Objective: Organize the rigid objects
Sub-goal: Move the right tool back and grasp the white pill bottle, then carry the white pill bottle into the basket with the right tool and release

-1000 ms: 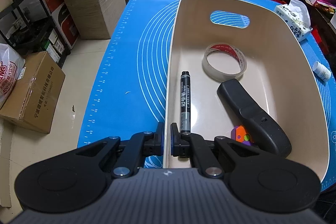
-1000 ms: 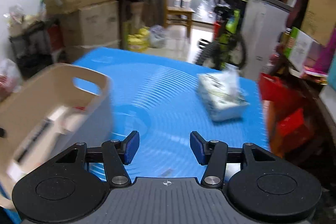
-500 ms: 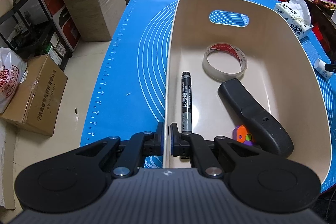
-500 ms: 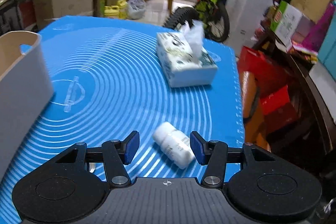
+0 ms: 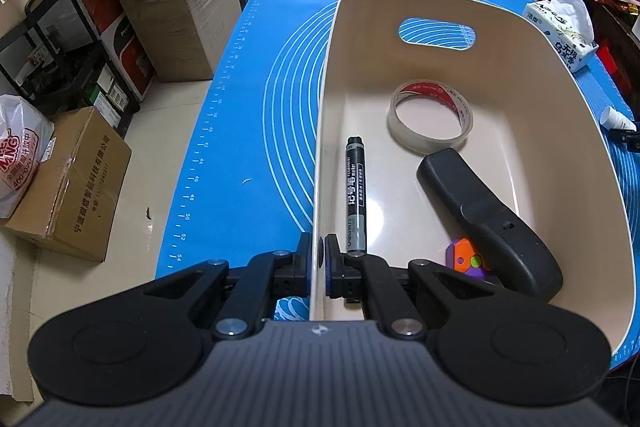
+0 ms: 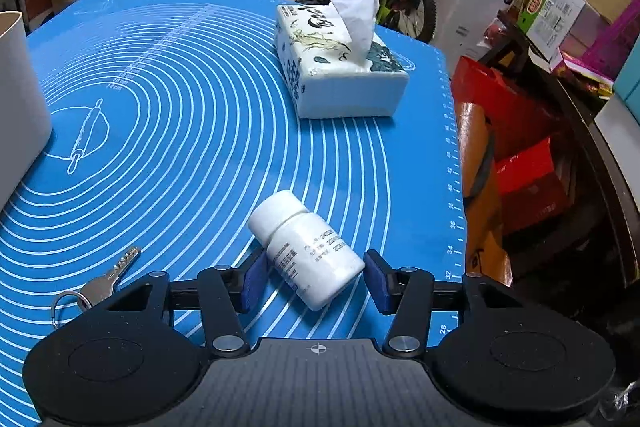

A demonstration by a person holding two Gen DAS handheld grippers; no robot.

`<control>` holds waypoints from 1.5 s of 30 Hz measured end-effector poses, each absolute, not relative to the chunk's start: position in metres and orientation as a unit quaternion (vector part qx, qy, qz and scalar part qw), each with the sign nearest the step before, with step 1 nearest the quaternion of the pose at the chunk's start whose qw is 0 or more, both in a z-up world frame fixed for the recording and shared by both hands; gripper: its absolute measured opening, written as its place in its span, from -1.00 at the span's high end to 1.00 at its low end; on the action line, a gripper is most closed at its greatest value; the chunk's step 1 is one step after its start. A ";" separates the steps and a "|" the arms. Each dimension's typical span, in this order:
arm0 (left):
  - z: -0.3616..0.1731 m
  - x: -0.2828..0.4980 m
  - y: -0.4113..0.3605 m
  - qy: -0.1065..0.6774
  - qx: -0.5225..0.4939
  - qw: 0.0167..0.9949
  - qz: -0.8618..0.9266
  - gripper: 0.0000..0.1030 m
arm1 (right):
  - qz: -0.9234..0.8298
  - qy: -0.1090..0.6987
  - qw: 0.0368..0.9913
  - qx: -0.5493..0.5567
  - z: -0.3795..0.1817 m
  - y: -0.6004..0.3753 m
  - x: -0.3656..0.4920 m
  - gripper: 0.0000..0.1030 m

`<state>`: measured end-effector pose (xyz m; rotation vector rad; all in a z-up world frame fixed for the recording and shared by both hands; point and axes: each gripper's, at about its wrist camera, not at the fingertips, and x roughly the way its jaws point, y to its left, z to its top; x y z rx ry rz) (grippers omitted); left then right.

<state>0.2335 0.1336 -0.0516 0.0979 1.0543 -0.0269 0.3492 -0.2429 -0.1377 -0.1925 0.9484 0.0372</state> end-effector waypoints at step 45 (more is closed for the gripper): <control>-0.052 0.234 0.135 0.503 0.039 0.863 -0.018 0.87 | 0.190 0.316 0.917 -0.149 -0.016 -0.012 0.258 -0.09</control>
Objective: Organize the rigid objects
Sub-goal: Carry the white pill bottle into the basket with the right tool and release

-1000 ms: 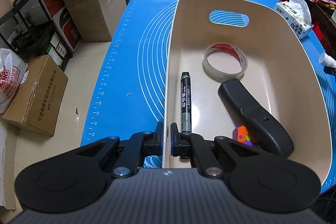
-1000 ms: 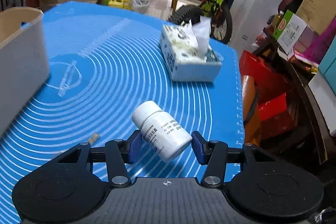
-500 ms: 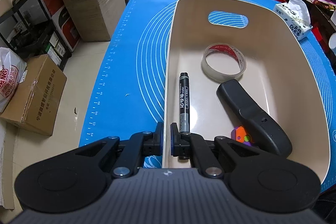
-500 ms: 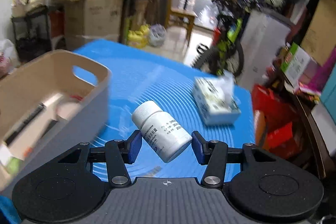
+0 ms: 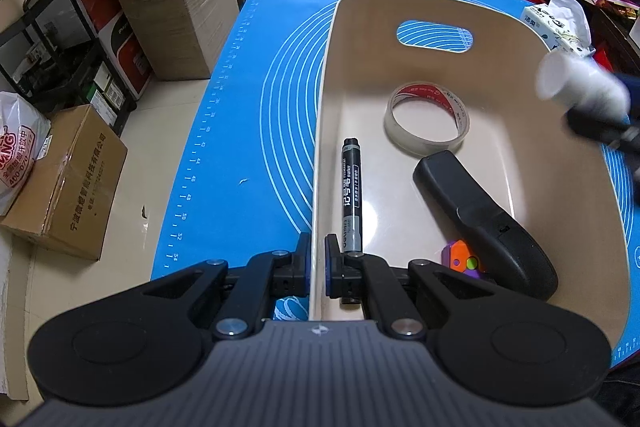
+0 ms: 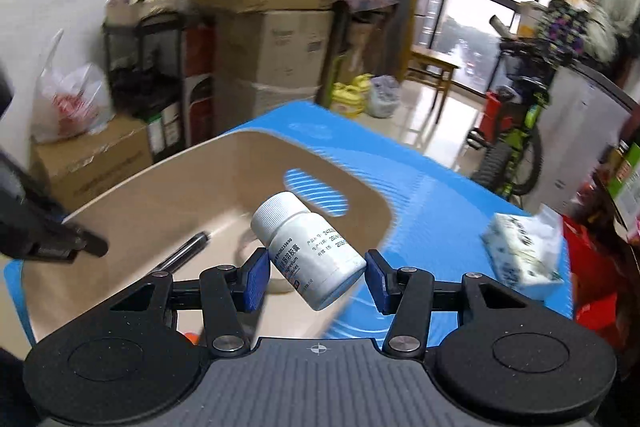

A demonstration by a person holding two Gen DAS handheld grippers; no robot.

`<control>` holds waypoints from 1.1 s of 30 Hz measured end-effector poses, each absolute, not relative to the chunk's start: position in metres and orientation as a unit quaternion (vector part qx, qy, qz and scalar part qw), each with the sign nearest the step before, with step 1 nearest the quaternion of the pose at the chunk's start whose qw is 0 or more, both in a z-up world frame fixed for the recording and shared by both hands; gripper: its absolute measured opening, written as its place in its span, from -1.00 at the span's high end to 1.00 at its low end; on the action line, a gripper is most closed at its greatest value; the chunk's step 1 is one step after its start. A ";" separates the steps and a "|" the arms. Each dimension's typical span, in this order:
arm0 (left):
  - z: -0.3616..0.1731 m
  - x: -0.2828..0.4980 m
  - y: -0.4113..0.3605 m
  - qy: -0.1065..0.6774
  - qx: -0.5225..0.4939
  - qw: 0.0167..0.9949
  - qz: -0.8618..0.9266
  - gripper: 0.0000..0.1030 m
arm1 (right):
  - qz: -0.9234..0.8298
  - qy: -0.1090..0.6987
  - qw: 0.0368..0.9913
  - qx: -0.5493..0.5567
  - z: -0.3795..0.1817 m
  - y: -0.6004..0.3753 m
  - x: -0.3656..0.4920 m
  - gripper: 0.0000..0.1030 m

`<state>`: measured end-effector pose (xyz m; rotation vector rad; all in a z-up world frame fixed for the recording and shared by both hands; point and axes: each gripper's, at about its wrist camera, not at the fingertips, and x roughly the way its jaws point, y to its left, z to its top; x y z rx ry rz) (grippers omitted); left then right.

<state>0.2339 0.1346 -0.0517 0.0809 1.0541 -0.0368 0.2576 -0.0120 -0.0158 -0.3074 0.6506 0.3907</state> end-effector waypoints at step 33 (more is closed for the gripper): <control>-0.052 0.234 0.134 0.503 0.037 0.863 -0.016 0.87 | 0.177 0.295 0.932 -0.115 0.001 -0.053 0.245 -0.21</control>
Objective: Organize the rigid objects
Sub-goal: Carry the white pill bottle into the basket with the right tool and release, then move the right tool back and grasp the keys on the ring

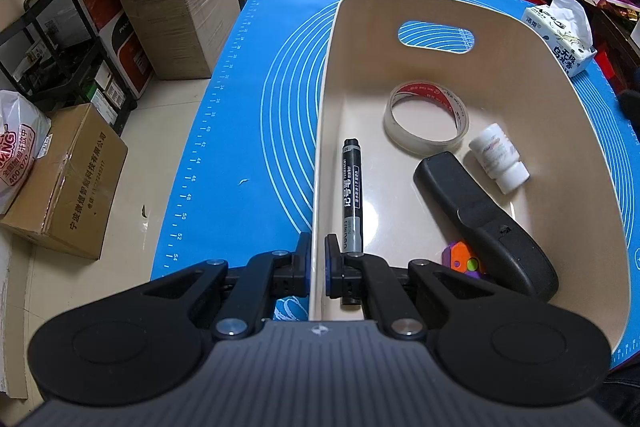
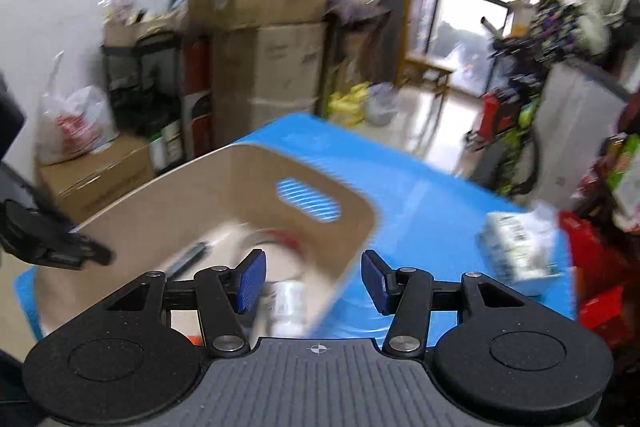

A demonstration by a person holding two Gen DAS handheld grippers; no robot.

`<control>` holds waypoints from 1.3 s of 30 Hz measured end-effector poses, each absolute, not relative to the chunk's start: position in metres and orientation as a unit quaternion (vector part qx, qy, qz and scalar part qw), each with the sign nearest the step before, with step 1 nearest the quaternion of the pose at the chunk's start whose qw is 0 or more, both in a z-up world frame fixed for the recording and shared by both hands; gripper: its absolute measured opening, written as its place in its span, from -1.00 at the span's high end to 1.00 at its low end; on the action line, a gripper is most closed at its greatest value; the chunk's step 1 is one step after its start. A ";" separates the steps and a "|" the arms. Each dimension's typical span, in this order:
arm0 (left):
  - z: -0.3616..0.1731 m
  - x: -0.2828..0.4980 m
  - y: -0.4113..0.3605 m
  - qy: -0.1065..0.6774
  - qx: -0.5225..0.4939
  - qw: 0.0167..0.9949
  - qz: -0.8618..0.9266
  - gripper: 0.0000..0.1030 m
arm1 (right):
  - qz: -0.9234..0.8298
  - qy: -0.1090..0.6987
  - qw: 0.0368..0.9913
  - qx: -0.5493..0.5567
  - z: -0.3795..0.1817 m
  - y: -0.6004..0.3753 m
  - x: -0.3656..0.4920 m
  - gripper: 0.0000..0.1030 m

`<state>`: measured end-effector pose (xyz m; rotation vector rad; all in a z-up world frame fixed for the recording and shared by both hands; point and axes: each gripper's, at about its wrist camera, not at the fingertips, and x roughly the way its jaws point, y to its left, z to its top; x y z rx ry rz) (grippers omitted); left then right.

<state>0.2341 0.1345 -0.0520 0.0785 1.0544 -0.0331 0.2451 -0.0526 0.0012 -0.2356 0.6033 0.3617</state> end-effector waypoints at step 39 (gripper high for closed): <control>-0.051 0.234 0.136 0.503 0.042 0.863 -0.013 0.87 | 0.068 0.307 0.870 -0.380 -0.160 -0.087 0.235 0.20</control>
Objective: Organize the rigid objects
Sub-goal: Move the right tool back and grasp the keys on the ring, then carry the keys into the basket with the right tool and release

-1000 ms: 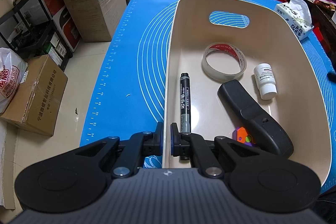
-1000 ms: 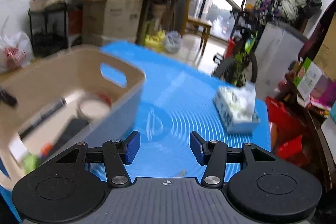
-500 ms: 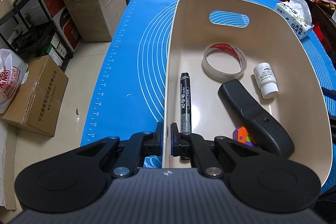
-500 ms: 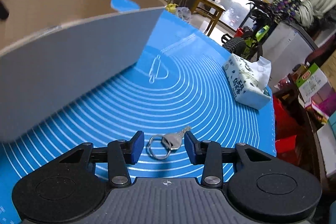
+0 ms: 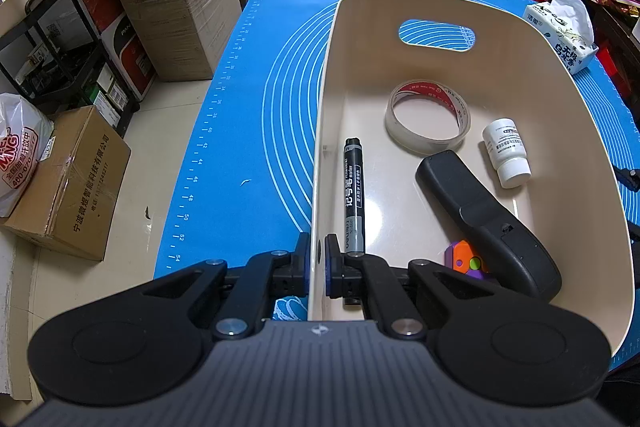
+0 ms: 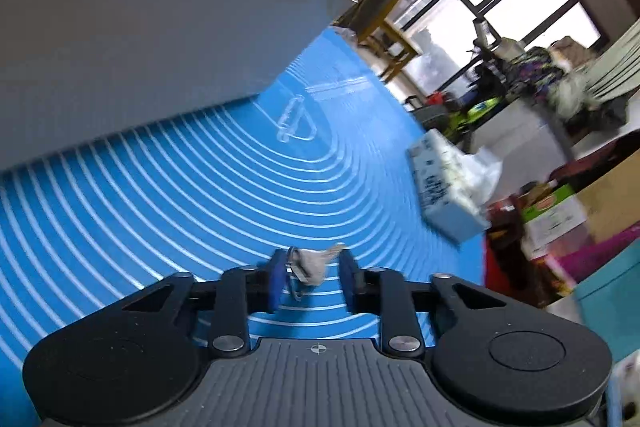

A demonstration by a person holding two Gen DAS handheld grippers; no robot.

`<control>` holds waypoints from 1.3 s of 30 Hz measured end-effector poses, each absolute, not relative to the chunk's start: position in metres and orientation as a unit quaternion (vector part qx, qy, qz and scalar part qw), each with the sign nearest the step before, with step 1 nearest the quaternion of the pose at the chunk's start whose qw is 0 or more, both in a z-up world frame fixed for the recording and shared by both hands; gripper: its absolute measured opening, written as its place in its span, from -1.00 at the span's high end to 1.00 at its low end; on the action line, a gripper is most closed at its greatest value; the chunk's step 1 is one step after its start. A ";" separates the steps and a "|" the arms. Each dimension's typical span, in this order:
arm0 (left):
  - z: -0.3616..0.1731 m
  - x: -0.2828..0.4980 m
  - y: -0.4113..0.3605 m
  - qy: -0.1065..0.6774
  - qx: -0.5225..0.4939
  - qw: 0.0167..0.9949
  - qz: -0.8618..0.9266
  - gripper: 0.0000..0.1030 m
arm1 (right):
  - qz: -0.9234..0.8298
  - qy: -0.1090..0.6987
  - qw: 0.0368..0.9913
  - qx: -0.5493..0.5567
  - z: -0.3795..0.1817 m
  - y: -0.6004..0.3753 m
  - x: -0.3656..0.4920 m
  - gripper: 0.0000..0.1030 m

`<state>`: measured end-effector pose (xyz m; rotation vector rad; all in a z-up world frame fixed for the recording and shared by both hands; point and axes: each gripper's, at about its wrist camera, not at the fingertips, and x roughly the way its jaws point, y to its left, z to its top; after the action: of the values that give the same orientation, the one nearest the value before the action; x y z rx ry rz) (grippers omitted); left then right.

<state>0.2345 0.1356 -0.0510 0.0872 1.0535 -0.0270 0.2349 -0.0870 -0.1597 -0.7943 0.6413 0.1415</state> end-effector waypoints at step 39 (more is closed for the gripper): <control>-0.051 0.234 0.136 0.503 0.037 0.863 -0.013 0.87 | 0.073 0.266 0.932 -0.236 -0.036 -0.100 0.237 0.75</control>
<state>0.2339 0.1362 -0.0506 0.0782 1.0546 -0.0266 0.2366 -0.0997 -0.0362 -0.4822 0.5436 0.1503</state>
